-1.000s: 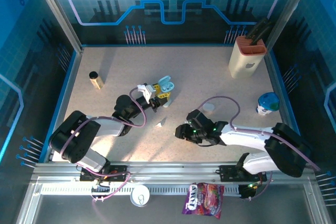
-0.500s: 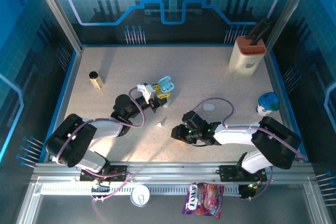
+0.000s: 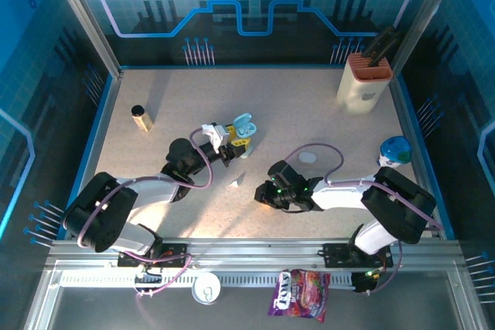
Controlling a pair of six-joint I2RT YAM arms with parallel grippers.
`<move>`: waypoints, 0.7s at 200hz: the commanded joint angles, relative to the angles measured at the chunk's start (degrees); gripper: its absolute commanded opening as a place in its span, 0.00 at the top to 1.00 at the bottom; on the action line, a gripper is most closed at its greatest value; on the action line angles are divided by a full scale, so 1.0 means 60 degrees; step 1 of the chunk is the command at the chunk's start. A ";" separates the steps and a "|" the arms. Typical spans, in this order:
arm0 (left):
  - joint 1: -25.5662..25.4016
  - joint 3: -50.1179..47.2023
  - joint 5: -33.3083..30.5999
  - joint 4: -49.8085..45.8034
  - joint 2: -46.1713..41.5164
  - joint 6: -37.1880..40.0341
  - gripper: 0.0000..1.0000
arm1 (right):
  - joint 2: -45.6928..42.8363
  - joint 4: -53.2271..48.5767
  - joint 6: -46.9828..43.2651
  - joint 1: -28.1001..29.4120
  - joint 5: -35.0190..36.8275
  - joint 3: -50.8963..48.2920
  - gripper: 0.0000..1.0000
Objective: Insert the wireless bluetooth earbuds into the charging case
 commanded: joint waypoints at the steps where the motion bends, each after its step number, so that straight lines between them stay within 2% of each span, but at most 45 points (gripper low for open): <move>1: 0.0053 0.0121 0.0149 -0.0126 -0.0360 0.0217 0.78 | 0.0520 0.0435 0.0045 -0.0071 0.0298 0.0244 0.81; 35: 0.0052 0.0061 0.0119 -0.0414 -0.0558 0.0368 0.77 | 0.0303 0.0045 -0.0259 -0.0064 0.0281 0.0353 0.82; 71: 0.0053 -0.0041 0.0189 -0.0780 -0.0821 0.0481 0.77 | -0.0982 -0.1452 -0.1279 -0.0011 0.0861 0.0260 0.82; 102: 0.0047 -0.0140 0.0423 -0.1277 -0.1055 0.0636 0.77 | -0.2432 -0.3276 -0.2785 -0.0135 0.1517 0.0349 0.84; 140: 0.0010 -0.0606 0.0590 -0.1464 -0.1427 0.0854 0.77 | -0.3901 -0.5748 -0.5316 -0.0728 0.1694 0.1476 0.85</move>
